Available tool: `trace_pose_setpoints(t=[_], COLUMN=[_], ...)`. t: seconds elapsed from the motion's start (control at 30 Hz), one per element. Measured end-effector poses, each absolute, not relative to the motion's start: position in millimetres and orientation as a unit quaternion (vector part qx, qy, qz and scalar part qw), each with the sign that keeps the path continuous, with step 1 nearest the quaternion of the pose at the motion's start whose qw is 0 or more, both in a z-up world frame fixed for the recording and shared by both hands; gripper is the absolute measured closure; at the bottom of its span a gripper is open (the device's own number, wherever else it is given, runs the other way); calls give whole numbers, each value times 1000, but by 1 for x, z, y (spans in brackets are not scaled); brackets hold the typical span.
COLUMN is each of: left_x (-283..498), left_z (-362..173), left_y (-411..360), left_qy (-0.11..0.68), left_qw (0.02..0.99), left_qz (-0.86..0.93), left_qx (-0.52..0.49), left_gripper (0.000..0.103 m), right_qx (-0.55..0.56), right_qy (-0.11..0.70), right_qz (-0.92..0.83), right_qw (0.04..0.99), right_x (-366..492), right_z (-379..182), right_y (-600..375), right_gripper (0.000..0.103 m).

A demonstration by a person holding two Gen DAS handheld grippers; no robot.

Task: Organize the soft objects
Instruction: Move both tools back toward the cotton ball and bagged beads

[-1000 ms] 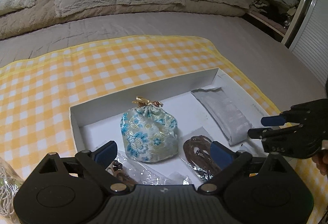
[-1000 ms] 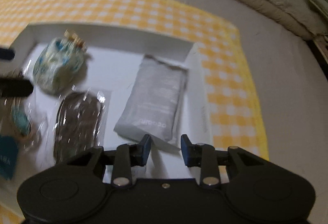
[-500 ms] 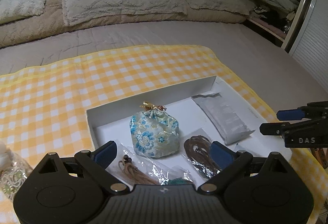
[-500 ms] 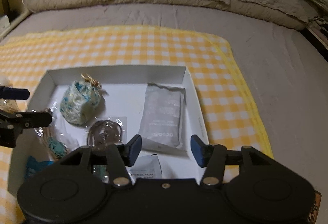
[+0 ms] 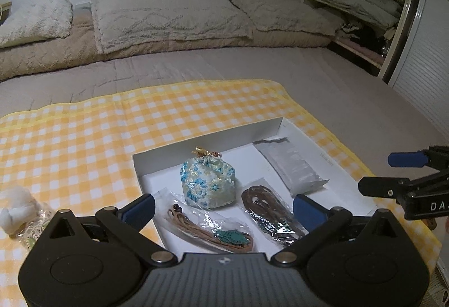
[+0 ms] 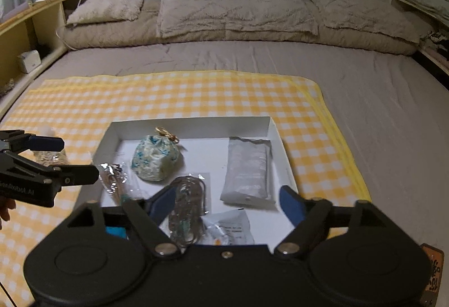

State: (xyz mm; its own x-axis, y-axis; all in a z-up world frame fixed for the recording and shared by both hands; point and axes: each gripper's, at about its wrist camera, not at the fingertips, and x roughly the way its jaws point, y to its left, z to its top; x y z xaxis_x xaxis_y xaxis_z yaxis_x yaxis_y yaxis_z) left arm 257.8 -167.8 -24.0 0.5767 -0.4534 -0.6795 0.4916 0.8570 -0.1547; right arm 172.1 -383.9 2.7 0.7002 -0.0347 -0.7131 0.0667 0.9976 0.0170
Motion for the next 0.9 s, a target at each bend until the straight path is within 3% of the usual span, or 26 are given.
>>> trace_pose_setpoints(t=[0.23, 0.9], left_x=[246, 272], left_z=[-17, -12], left_y=[-155, -42], left_qy=[357, 332], left_qw=[899, 934], left_qz=[-253, -131], left_qx=[29, -11], left_gripper=[0, 0], right_qx=[16, -11], right_qy=[366, 310], right_qz=[-39, 1], right_qw=[930, 951], right_x=[157, 189], right_z=[5, -2], right_y=[-382, -323], right_gripper=[0, 0])
